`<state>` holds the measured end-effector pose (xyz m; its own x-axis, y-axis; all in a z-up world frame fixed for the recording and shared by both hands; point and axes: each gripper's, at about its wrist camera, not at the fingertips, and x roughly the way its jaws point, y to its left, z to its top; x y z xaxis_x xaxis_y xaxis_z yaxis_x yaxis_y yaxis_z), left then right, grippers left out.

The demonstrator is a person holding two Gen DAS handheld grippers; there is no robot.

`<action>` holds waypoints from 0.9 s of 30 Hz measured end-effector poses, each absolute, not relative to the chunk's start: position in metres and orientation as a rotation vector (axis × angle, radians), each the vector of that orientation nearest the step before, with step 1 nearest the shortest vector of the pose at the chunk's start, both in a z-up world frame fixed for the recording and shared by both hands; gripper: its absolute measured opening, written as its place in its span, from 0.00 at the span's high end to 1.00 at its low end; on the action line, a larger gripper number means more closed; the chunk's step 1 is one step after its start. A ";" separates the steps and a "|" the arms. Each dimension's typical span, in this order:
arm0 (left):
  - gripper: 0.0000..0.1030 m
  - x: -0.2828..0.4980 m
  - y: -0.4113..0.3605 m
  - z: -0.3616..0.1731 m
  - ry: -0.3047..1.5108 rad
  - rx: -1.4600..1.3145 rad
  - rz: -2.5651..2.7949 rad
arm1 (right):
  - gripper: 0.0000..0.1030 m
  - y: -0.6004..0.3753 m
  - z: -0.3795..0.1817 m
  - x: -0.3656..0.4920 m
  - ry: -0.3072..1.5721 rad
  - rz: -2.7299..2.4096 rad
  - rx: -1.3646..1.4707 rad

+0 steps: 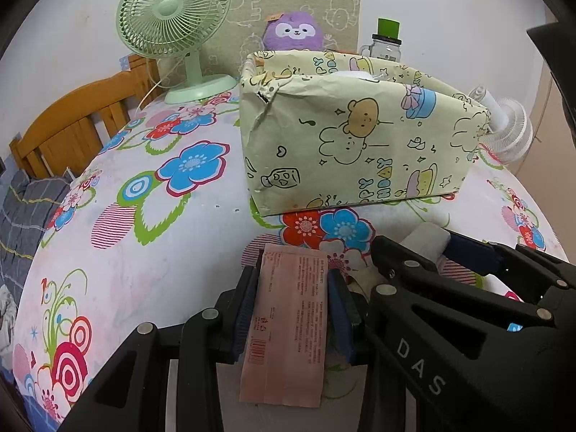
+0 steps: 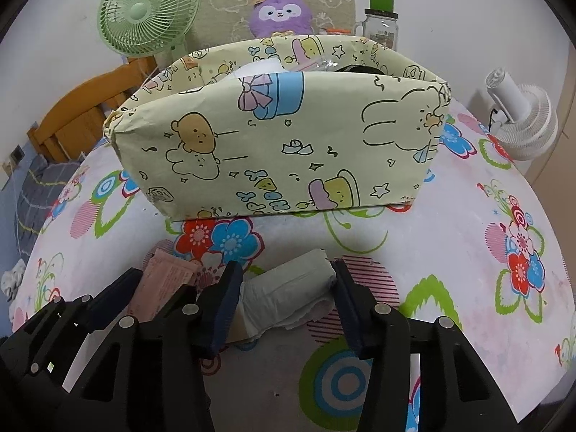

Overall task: Organize soft objects
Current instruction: 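Close the right tool on the rolled white towel beside the pink pack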

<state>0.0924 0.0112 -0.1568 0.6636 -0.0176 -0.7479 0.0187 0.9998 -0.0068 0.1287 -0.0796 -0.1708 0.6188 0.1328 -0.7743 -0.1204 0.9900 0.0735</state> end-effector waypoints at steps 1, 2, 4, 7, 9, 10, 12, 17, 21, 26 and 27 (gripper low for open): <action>0.61 0.091 0.011 -0.156 0.843 0.001 -0.022 | 0.49 -0.080 -0.170 0.127 0.889 0.145 0.015; 0.61 0.091 0.010 -0.155 0.840 0.000 -0.023 | 0.49 -0.081 -0.168 0.126 0.886 0.144 0.015; 0.61 0.089 0.009 -0.153 0.833 -0.001 -0.026 | 0.49 -0.082 -0.165 0.123 0.877 0.141 0.016; 0.61 0.086 0.007 -0.148 0.821 -0.003 -0.030 | 0.49 -0.085 -0.161 0.120 0.866 0.136 0.019; 0.61 0.085 0.005 -0.146 0.815 -0.003 -0.033 | 0.49 -0.087 -0.158 0.117 0.858 0.133 0.021; 0.61 0.083 0.004 -0.144 0.810 -0.003 -0.035 | 0.49 -0.088 -0.157 0.116 0.854 0.131 0.022; 0.61 0.081 0.003 -0.142 0.803 -0.003 -0.039 | 0.49 -0.090 -0.153 0.113 0.842 0.127 0.022; 0.61 0.077 0.001 -0.133 0.780 -0.001 -0.043 | 0.49 -0.093 -0.144 0.107 0.819 0.123 0.026; 0.61 0.072 -0.002 -0.126 0.761 0.001 -0.043 | 0.49 -0.097 -0.136 0.101 0.796 0.121 0.030; 0.61 0.065 -0.005 -0.116 0.735 -0.001 -0.046 | 0.49 -0.100 -0.126 0.093 0.767 0.118 0.027; 0.61 0.064 -0.006 -0.115 0.731 -0.001 -0.047 | 0.49 -0.101 -0.125 0.091 0.762 0.117 0.027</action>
